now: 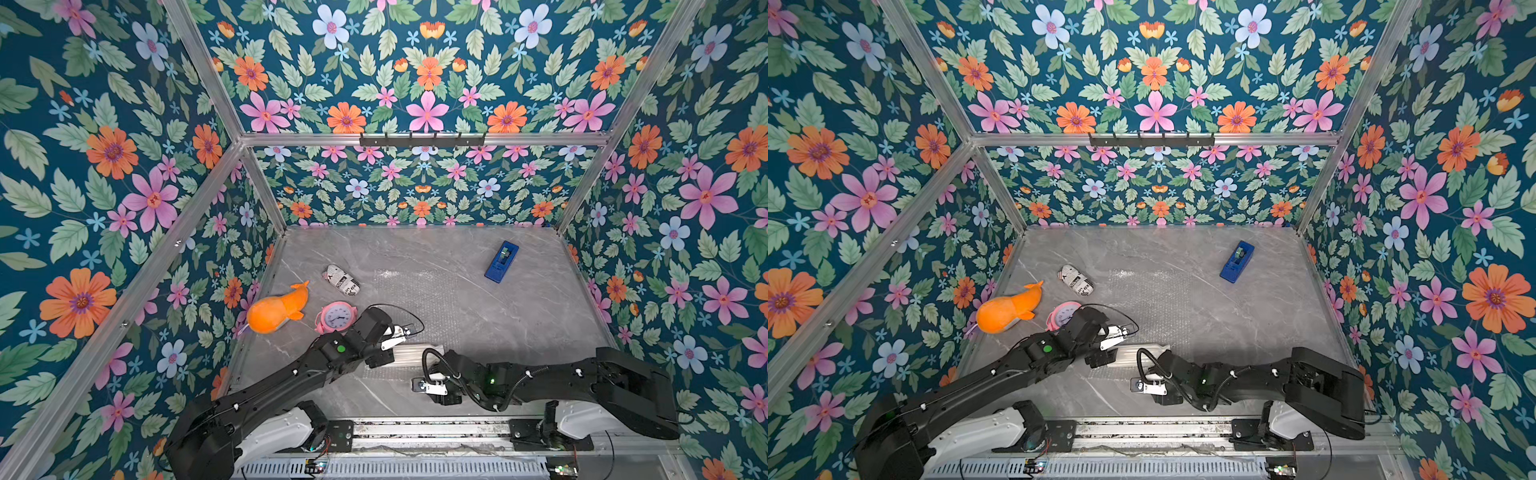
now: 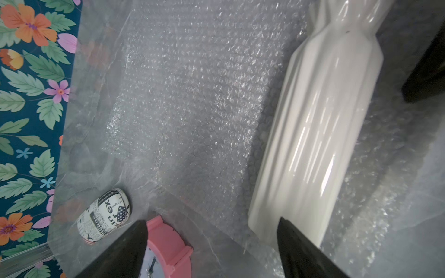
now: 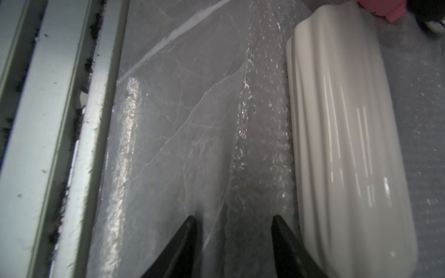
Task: Wrap vases in bubble wrap
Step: Wrap the vase in bubble wrap.
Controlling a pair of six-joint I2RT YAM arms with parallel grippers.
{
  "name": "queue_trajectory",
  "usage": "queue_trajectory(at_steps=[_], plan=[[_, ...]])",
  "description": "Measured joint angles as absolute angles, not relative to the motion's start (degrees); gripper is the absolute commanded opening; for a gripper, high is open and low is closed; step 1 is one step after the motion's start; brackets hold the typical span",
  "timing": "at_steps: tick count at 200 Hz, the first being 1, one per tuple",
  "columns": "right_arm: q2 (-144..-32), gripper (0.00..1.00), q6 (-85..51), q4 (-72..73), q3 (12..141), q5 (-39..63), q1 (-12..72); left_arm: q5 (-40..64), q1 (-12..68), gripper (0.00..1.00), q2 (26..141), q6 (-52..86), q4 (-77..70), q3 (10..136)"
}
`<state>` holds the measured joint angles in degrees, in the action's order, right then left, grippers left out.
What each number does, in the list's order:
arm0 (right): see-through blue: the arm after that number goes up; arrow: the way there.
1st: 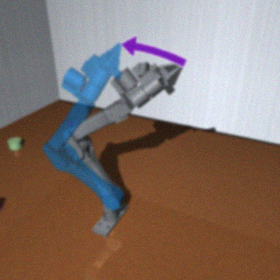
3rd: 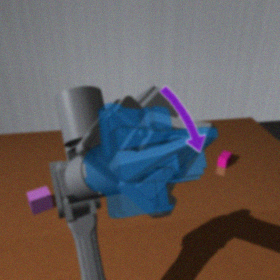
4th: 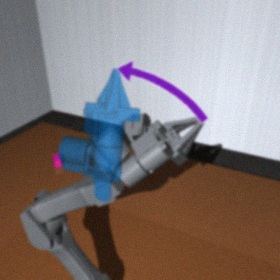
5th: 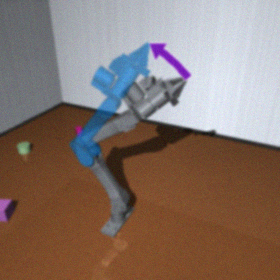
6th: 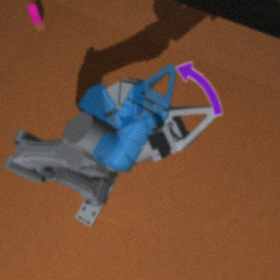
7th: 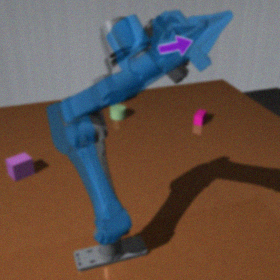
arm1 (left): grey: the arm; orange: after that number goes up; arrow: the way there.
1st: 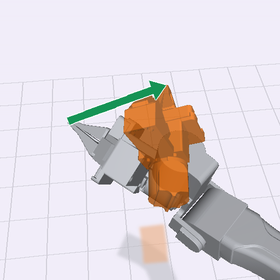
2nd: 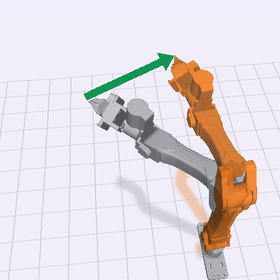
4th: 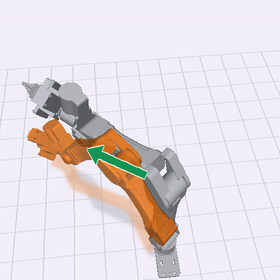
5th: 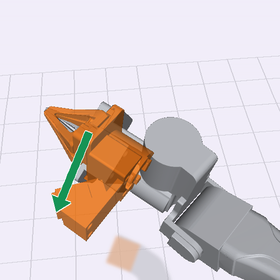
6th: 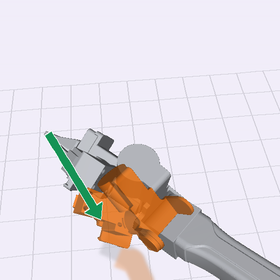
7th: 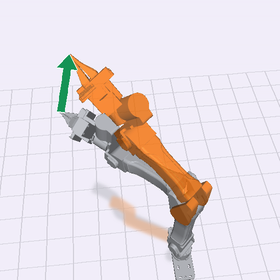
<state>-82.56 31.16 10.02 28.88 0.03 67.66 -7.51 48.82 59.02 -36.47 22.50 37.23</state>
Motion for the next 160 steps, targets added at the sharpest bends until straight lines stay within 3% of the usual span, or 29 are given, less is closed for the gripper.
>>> queue_trajectory(at_steps=[12, 38, 54, 83, 160], plan=[[-84.1, 0.51, 31.5, 10.7, 29.4, -0.3, 67.7, -8.0, 48.8, 0.88, 57.8, -36.9, 22.3, 36.8], [-86.7, 0.26, 32.2, 13.5, 30.2, -1.7, 67.9, -9.2, 48.7, 0.87, 55.8, -37.9, 21.7, 36.3], [-86.8, 0.22, 32.7, 13.5, 30.3, -3.4, 67.9, -10.1, 48.7, 0.87, 54.8, -38.7, 21.3, 35.9], [-84.1, 0.00, 33.2, 10.2, 33.6, -5.2, 68.0, -11.4, 48.7, 0.88, 53.7, -39.6, 21.3, 35.7], [-80.2, 0.00, 33.8, 7.4, 35.4, -5.6, 65.5, -11.8, 48.6, 0.87, 54.2, -41.6, 21.1, 35.8]])
